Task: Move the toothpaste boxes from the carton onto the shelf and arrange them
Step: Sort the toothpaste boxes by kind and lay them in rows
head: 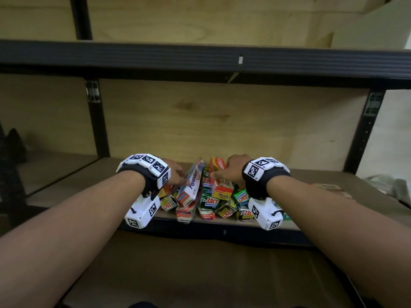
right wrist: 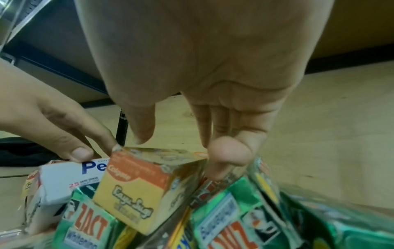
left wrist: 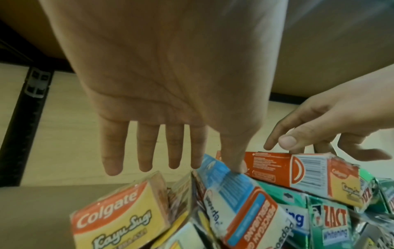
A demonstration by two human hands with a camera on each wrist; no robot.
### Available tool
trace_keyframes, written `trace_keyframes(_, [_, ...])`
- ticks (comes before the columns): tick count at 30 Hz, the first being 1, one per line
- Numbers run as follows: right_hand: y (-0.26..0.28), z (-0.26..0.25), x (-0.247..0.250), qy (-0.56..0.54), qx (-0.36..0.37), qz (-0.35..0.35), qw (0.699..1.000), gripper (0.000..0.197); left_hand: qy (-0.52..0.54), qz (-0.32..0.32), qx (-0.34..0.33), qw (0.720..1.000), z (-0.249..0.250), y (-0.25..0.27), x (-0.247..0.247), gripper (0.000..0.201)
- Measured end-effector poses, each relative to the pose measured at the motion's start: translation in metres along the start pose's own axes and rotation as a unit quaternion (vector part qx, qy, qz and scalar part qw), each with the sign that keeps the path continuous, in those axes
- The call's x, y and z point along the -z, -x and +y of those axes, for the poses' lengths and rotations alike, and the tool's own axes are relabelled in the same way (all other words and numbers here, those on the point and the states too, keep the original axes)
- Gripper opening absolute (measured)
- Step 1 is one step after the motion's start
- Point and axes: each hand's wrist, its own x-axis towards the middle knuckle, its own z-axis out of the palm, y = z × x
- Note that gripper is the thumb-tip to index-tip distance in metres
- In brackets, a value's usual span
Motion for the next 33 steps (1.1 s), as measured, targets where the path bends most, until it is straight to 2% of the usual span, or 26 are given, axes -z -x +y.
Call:
trace_keyframes(4, [-0.007, -0.007, -0.01, -0.06, -0.03, -0.01, 0.998, 0.056, 0.013, -0.02, -0.014, 1.0, -0.006, -0.003, -0.005, 0.057])
trace_keyframes(7, [-0.007, -0.008, -0.012, -0.142, -0.035, -0.028, 0.989, 0.046, 0.027, -0.015, -0.015, 0.999, -0.01, -0.005, -0.007, 0.059])
trace_keyframes(9, [-0.003, -0.006, -0.009, -0.18, -0.038, -0.035, 0.982, 0.048, 0.041, -0.009, -0.005, 0.999, -0.01, -0.006, -0.007, 0.061])
trace_keyframes(13, [0.012, 0.002, -0.001, -0.262, -0.055, -0.043, 0.962, 0.056, 0.046, 0.053, 0.0, 0.998, -0.004, -0.005, -0.002, 0.07])
trace_keyframes(18, [0.033, 0.024, 0.017, -0.27, -0.018, -0.01, 0.963, 0.051, 0.068, 0.115, -0.029, 0.991, 0.013, -0.006, 0.009, 0.08])
trace_keyframes(23, [0.061, 0.062, 0.042, -0.294, -0.016, -0.026, 0.955, 0.047, 0.087, 0.176, -0.11, 0.974, 0.051, -0.003, 0.025, 0.069])
trace_keyframes(28, [0.085, 0.115, 0.065, -0.225, -0.014, -0.008, 0.974, 0.05, 0.074, 0.179, -0.171, 0.966, 0.098, -0.004, 0.038, 0.07])
trace_keyframes(33, [0.108, 0.176, 0.073, -0.185, -0.032, -0.001, 0.982, 0.052, 0.07, 0.163, -0.218, 0.96, 0.161, -0.015, 0.043, 0.058])
